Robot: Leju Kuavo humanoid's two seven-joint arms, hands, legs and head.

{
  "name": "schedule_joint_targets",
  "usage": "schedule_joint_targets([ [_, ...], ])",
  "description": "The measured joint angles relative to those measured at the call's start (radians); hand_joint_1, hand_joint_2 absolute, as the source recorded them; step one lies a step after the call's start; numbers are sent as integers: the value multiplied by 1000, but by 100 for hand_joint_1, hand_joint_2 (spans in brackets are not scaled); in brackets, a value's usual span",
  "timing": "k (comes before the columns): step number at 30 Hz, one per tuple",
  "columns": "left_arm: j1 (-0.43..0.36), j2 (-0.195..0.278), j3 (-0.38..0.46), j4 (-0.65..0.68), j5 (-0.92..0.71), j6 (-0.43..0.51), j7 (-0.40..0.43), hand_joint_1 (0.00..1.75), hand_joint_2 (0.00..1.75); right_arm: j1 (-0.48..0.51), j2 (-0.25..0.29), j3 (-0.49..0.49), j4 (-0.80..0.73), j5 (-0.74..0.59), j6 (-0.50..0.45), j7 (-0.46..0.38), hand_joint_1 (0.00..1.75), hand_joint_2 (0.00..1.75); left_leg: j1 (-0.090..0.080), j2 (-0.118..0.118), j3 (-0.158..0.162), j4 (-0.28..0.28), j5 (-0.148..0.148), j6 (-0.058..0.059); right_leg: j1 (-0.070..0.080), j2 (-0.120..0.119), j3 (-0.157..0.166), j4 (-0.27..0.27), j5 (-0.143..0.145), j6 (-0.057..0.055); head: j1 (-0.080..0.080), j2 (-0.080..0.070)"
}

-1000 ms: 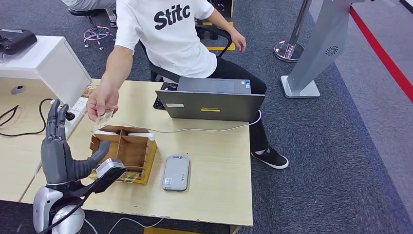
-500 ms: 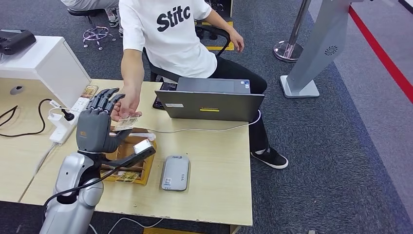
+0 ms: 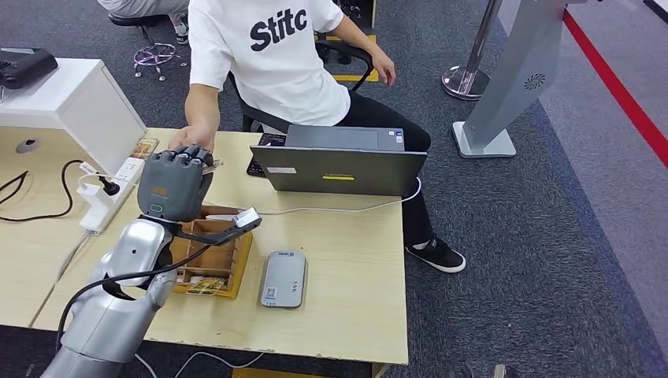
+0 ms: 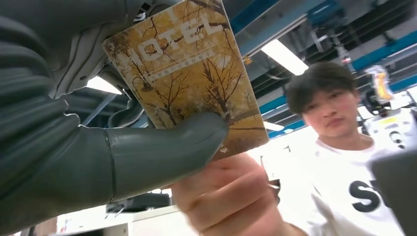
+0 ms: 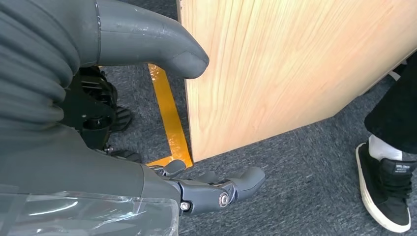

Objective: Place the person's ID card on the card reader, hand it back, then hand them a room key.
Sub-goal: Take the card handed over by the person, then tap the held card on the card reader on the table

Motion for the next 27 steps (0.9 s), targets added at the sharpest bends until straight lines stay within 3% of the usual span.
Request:
schedule_joint_targets([
  [10, 61, -70, -150, 153, -32, -30, -165, 175, 175, 2, -10, 4, 8, -21, -3, -17, 0, 175, -1, 0, -1, 0, 0, 0, -1, 0, -1, 0, 0, 0, 0, 0],
  [16, 70, -100, -217, 264, -17, -65, -194, 175, 175, 6, -12, 4, 8, -31, -11, -22, 0, 175, -1, 0, -1, 0, 0, 0, -1, 0, -1, 0, 0, 0, 0, 0],
  [27, 50, -105, -261, 371, 7, -98, -200, 175, 175, 8, -13, 3, 8, -37, -14, -26, 0, 175, 0, 0, -1, 0, 0, 0, 0, 0, -1, 0, 0, 0, 0, 0],
])
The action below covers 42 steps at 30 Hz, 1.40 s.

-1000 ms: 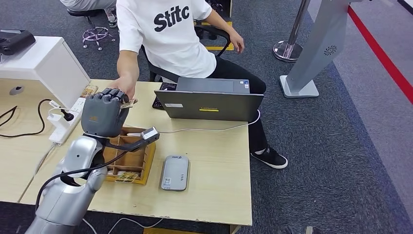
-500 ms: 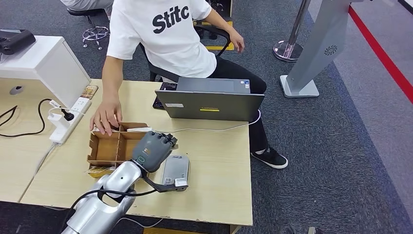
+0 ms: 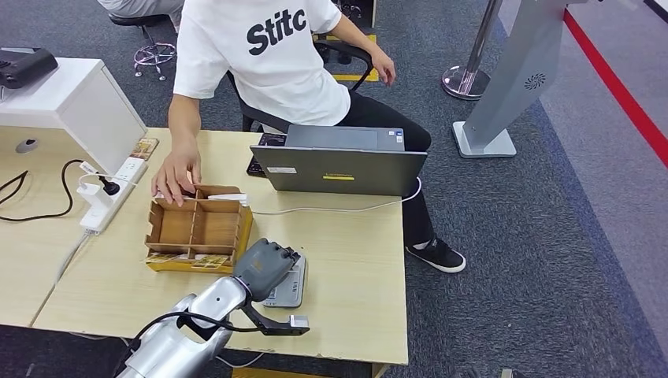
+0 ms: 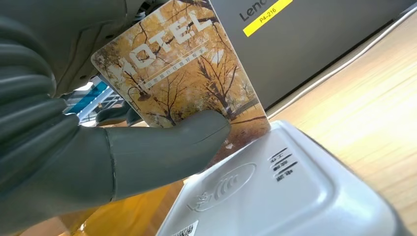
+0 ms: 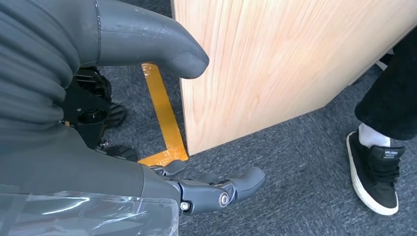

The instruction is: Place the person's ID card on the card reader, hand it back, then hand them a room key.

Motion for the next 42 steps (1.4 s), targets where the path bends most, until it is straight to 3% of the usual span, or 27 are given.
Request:
schedule_joint_targets([
  [6, -5, -5, -4, -5, -4, 61, 34, 175, 175, 2, -1, 0, 0, 1, 0, 0, 0, 175, 0, 0, 0, 0, 0, 0, 0, 0, 0, 0, 0, 0, 0, 0],
  [14, -22, -9, 79, -208, -35, 76, 133, 175, 175, 3, -1, 4, 0, 12, 0, 10, 0, 175, 0, 0, -1, 0, 0, 1, 0, 0, 0, 0, 0, 0, 0, 0],
  [23, -71, 91, 187, -272, -38, 134, 308, 175, 175, 1, -1, 19, 0, 19, 2, 15, 0, 175, 1, 0, 0, 0, 1, -1, 0, 0, 0, 2, 0, 0, 0, 0],
  [29, -70, 143, 214, -288, -39, 149, 373, 175, 175, -2, -1, 29, 0, 19, 7, 15, 0, 175, 0, -1, -1, 0, 1, -1, 0, 0, 0, 2, 0, 0, 0, 0],
  [33, -71, 179, 212, -289, -39, 157, 412, 0, 175, -2, -1, 30, 0, 19, 9, 15, 0, 175, 0, 0, -1, 0, 1, -1, 0, 0, 0, 2, 0, 0, 0, 0],
  [42, -69, 194, 207, -289, -42, 157, 393, 0, 175, -3, -1, 30, 0, 19, 10, 14, 0, 175, 0, -1, -1, 0, 2, 0, 0, 0, 0, 2, 1, 0, 0, 0],
])
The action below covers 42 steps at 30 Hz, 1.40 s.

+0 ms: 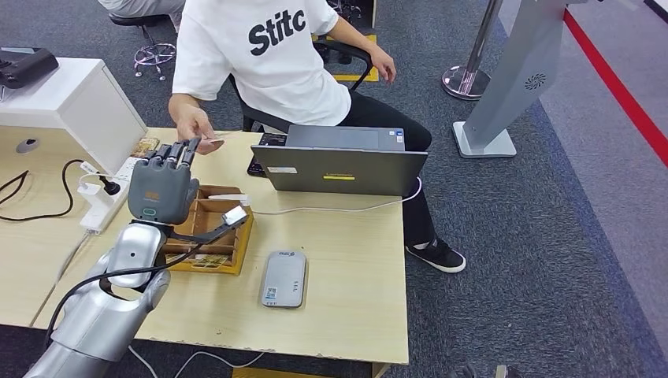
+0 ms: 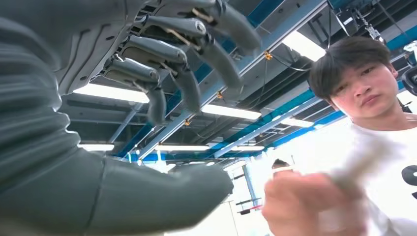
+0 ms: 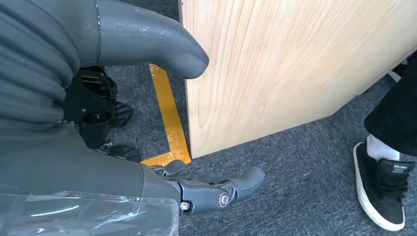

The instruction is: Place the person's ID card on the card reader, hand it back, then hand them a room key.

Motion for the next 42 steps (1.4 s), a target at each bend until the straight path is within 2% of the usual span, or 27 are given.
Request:
schedule_joint_targets([
  [2, 4, -4, -4, -1, 0, 5, -20, 0, 175, 0, 0, 0, 0, -1, 0, -1, 0, 175, 0, 0, 0, 0, 0, 0, 0, 0, 0, 0, 0, 0, 0, 0],
  [4, 20, -20, -6, -8, 0, 9, -83, 0, 175, 0, 0, 0, 0, -4, -1, -2, 0, 175, 0, 0, 0, 0, 0, 0, 0, 0, 0, 0, 0, 0, 0, 0],
  [8, 103, -107, 6, -47, 29, -13, -302, 0, 175, 3, 0, -2, 0, -21, 0, -12, 0, 175, -1, 0, 0, 0, -1, 0, 0, 0, 0, -1, 0, 0, -1, 0],
  [11, 195, -160, 3, -75, 40, -19, -397, 0, 175, 12, 0, -8, 0, -35, 5, -24, 0, 175, -1, 3, 0, 0, -2, 1, -1, 3, -1, -1, 0, 0, 0, 0],
  [17, 331, -182, 2, -115, 47, 8, -433, 0, 175, 29, -4, -21, 0, -45, 14, -36, 0, 175, 0, 3, 0, 0, -2, 1, -1, 3, -2, -2, 0, 0, -1, 0],
  [24, 398, -166, 8, -160, 19, 12, -403, 0, 175, 39, -8, -33, 0, -51, 21, -39, 0, 175, 0, 3, 0, -1, -2, 1, 0, 3, -1, -1, 0, 0, -1, 0],
  [30, 403, -136, 58, -162, 17, 24, -375, 0, 175, 40, -8, -35, 0, -36, 22, -37, 0, 175, 0, 3, 0, 0, -2, 0, 0, 3, -1, -1, 0, 0, -1, 0],
  [36, 390, -144, 156, -123, 49, 29, -417, 0, 175, 35, -8, -34, 0, -22, 21, -35, 0, 175, 0, 3, 0, 0, -2, 0, 0, 3, -1, -1, 0, 0, -1, 0],
  [42, 366, -157, 211, -51, 41, 29, -427, 0, 175, 29, -8, -33, 0, -16, 19, -26, 0, 175, 0, 3, 0, 0, -1, 0, 0, 2, -1, -1, 0, 0, -1, 0],
])
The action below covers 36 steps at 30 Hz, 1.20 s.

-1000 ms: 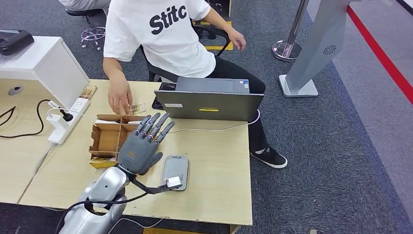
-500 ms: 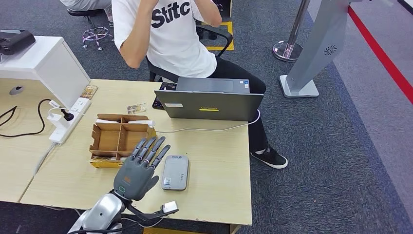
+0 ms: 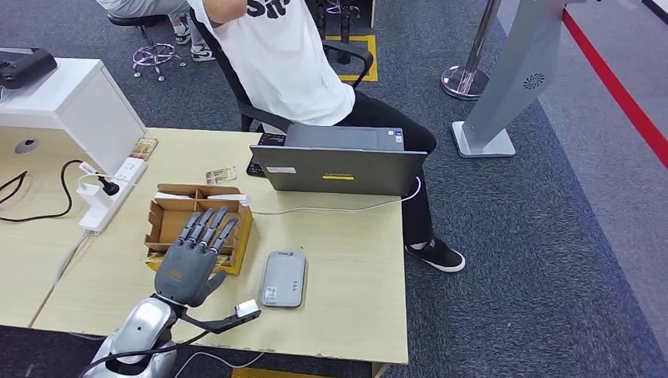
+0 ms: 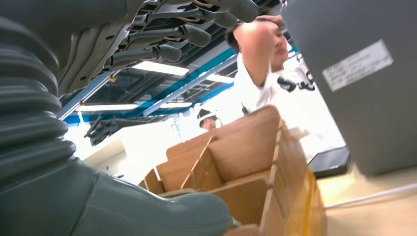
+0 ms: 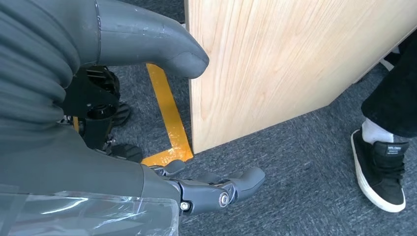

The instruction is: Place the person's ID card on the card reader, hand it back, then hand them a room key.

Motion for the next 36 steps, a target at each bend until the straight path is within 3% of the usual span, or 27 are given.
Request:
schedule_joint_targets([
  [13, -20, -14, 34, 93, -20, 8, -3, 0, 175, -6, 0, 0, 0, 1, 0, 2, 0, 175, 0, 0, 0, 0, 0, 0, 0, 0, 0, 0, 0, 0, 0, 0],
  [29, 25, 1, 89, 30, -9, -3, -1, 0, 175, -3, 0, -2, 0, -19, 0, -11, 0, 175, 0, 0, 0, 0, 0, 0, 0, 0, 0, 0, 0, 0, 0, 0],
  [33, 29, 2, 92, 23, -2, -17, -6, 173, 175, -3, 0, -3, 0, -20, 0, -11, 0, 175, 0, 0, 0, 0, 0, 0, 0, 0, 0, 0, 0, 0, 0, 0],
  [36, 33, 2, 93, 22, 1, -26, -11, 175, 175, -3, 0, -4, 0, -20, 0, -11, 0, 175, 0, 0, 0, 0, 0, 0, 0, 0, 0, 0, 0, 0, 0, 0],
])
